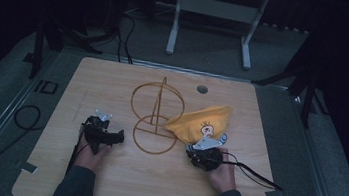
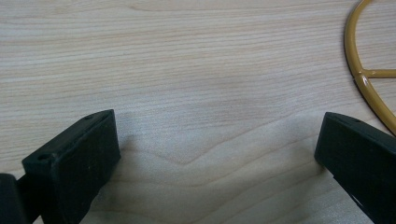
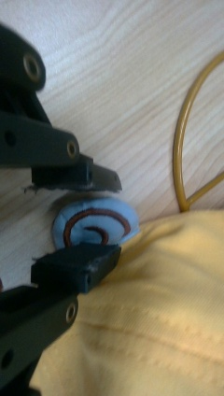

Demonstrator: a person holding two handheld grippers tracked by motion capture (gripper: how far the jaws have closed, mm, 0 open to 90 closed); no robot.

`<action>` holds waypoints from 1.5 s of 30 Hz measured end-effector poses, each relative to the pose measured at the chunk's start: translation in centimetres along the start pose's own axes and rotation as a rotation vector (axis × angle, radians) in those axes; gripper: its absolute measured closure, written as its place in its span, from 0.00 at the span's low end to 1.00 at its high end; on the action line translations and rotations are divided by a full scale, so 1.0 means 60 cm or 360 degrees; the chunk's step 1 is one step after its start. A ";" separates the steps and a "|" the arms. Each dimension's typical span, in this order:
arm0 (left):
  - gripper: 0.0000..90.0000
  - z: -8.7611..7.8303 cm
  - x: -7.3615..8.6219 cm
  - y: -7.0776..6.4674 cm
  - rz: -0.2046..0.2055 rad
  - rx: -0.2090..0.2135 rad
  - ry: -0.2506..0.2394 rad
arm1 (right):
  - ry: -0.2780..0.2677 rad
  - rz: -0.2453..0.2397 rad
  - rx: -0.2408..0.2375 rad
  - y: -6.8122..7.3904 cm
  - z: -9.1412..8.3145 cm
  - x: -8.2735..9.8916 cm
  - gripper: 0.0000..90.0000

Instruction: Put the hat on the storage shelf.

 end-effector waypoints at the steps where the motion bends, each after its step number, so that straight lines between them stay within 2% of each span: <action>1: 0.00 0.000 0.000 0.000 0.0000 0.0000 0.0000 | 0.0000 0.0000 0.0000 0.000 0.000 0.000 0.75; 2: 0.00 0.000 0.000 0.000 -0.0001 0.0000 0.0000 | 0.0013 0.0021 -0.0005 -0.003 0.000 -0.001 0.81; 3: 0.00 0.000 0.000 0.000 0.0000 0.0000 0.0000 | 0.0013 0.0021 -0.0005 -0.003 0.000 -0.001 0.81; 4: 0.00 0.000 0.000 0.000 0.0001 0.0000 0.0000 | 0.0009 0.0026 0.0013 -0.004 -0.001 -0.001 0.88; 8: 0.00 0.000 0.000 0.000 0.0000 0.0000 0.0000 | -0.0018 0.0051 0.0026 -0.006 -0.007 -0.003 0.93; 13: 0.00 0.000 0.000 0.000 0.0000 0.0000 0.0000 | -0.0027 0.0035 0.0030 -0.010 -0.018 -0.006 0.94; 27: 0.00 0.000 0.000 0.000 0.0001 0.0000 0.0002 | -0.0118 0.0064 0.0041 -0.031 -0.070 -0.025 0.94; 33: 0.00 0.000 0.000 0.000 0.0001 0.0000 0.0002 | -0.0137 0.0074 0.0080 -0.042 -0.092 -0.027 0.94; 45: 0.00 0.000 0.000 0.000 0.0002 0.0000 0.0001 | -0.0191 0.0033 0.0166 -0.063 -0.137 -0.051 0.94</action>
Point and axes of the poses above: each handheld gripper's, and its own axes: z roughly forward along the jaws, x roughly out of its underside, y roughly to its left, the point moved 2 cm from there along z, roughly forward along the jaws, and after that the axes turned 6 degrees about y, right-handed, at the moved point
